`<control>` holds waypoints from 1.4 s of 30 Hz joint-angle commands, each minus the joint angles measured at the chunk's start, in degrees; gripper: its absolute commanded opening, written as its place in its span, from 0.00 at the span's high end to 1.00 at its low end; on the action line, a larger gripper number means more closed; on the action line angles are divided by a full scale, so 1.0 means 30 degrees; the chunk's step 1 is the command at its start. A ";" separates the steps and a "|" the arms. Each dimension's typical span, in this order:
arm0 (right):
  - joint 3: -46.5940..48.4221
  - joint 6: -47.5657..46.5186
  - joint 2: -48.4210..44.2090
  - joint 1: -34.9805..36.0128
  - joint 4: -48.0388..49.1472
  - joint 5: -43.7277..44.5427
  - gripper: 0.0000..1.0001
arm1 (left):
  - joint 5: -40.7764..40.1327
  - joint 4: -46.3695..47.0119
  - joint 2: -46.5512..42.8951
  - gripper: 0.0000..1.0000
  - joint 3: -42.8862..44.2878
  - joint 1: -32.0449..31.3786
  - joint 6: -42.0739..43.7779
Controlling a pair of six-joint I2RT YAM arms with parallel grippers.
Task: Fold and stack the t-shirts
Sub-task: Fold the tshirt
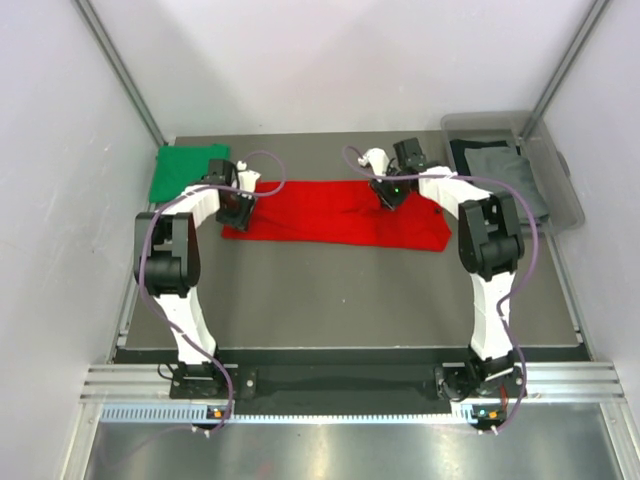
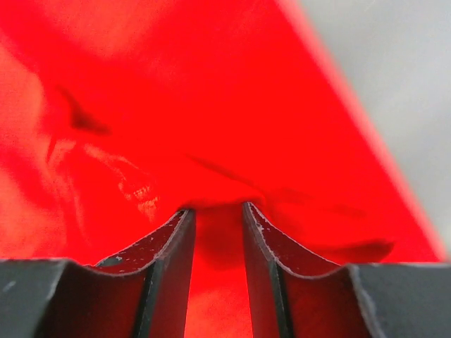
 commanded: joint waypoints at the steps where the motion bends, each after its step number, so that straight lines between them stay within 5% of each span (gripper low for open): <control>1: 0.3701 0.0648 0.1269 0.0123 0.0184 -0.0398 0.67 | -0.0334 -0.0857 -0.0615 0.54 -0.1773 0.0089 0.0216; 7: 0.5848 0.2376 -0.0746 0.0094 0.3140 -0.0663 0.65 | -0.0626 -0.0300 -0.1816 0.53 -0.3678 0.0089 0.0246; 16: -0.2558 0.1266 -0.7137 0.0240 0.3649 -0.0953 0.49 | -0.0890 0.0785 -0.4571 0.48 -0.4472 0.0089 0.0333; 24: 0.0394 0.1616 -0.2688 0.0299 -0.1042 -0.4057 0.39 | -0.0804 0.0756 -0.4572 0.48 -0.4588 0.0089 0.0245; 42: 0.3502 0.2290 0.0625 0.0299 -0.1278 -0.4323 0.39 | -0.0510 0.1137 -0.4396 0.48 -0.5086 0.0089 0.0275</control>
